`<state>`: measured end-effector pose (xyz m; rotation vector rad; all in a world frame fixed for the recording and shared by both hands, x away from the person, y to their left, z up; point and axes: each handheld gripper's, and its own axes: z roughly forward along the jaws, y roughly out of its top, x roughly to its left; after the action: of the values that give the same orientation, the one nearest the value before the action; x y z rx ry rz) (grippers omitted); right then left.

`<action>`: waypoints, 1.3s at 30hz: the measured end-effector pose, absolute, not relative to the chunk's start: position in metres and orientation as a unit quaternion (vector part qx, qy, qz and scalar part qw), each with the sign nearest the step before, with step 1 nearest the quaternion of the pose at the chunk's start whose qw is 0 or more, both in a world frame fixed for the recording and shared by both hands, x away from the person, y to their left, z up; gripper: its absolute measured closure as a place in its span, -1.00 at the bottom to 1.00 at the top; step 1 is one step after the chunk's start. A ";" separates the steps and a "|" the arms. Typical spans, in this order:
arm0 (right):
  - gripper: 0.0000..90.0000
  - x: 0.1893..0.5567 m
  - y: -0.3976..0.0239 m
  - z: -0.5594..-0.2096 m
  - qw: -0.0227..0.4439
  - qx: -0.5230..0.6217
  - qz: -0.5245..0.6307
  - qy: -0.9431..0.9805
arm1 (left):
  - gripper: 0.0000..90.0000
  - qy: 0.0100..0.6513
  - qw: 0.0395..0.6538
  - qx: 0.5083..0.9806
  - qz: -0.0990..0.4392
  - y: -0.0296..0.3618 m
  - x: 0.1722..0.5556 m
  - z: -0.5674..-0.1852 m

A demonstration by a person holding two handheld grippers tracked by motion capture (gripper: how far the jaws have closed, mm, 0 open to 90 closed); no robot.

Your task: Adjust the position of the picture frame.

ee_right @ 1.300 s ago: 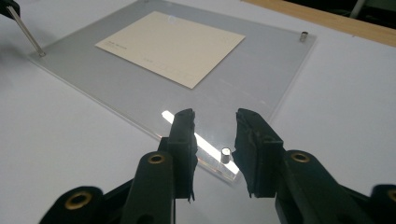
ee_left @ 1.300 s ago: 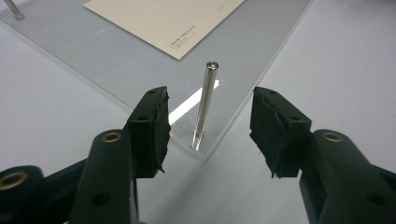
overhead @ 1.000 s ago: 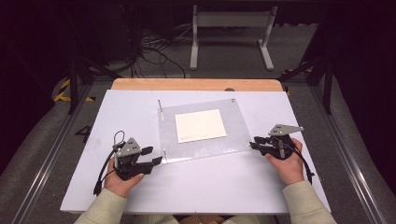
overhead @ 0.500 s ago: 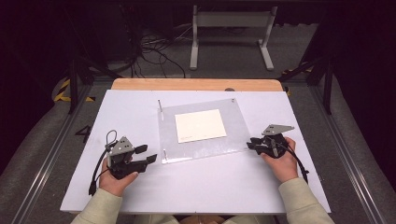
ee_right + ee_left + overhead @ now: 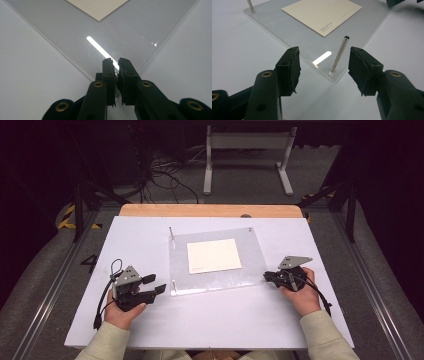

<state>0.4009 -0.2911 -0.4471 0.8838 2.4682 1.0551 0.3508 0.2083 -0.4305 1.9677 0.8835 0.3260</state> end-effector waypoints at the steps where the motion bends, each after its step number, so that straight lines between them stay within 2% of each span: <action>1: 0.84 0.399 -0.290 -0.447 0.152 0.305 0.368 0.865 | -0.05 0.361 0.462 0.799 0.131 0.209 0.350 -0.431; 18: 0.84 0.346 -0.252 -0.442 0.091 0.221 0.347 0.907 | -0.07 0.368 0.467 0.794 0.128 0.226 0.337 -0.433; 25: 0.84 0.324 -0.238 -0.444 0.068 0.193 0.357 0.911 | -0.06 0.385 0.449 0.797 0.124 0.226 0.340 -0.438; 30: 0.84 0.317 -0.232 -0.444 0.072 0.181 0.354 0.915 | -0.02 0.402 0.425 0.801 0.128 0.225 0.343 -0.442; 34: 0.84 0.318 -0.233 -0.444 0.068 0.182 0.357 0.914 | 0.17 0.409 0.413 0.803 0.134 0.224 0.346 -0.444; 39: 0.84 0.318 -0.233 -0.444 0.068 0.181 0.356 0.914 | 0.71 0.400 0.404 0.809 0.146 0.219 0.348 -0.446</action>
<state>0.3176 -0.2326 -0.4441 0.5456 2.7535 1.0738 0.3484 0.2186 -0.4457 2.0434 1.0104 0.3697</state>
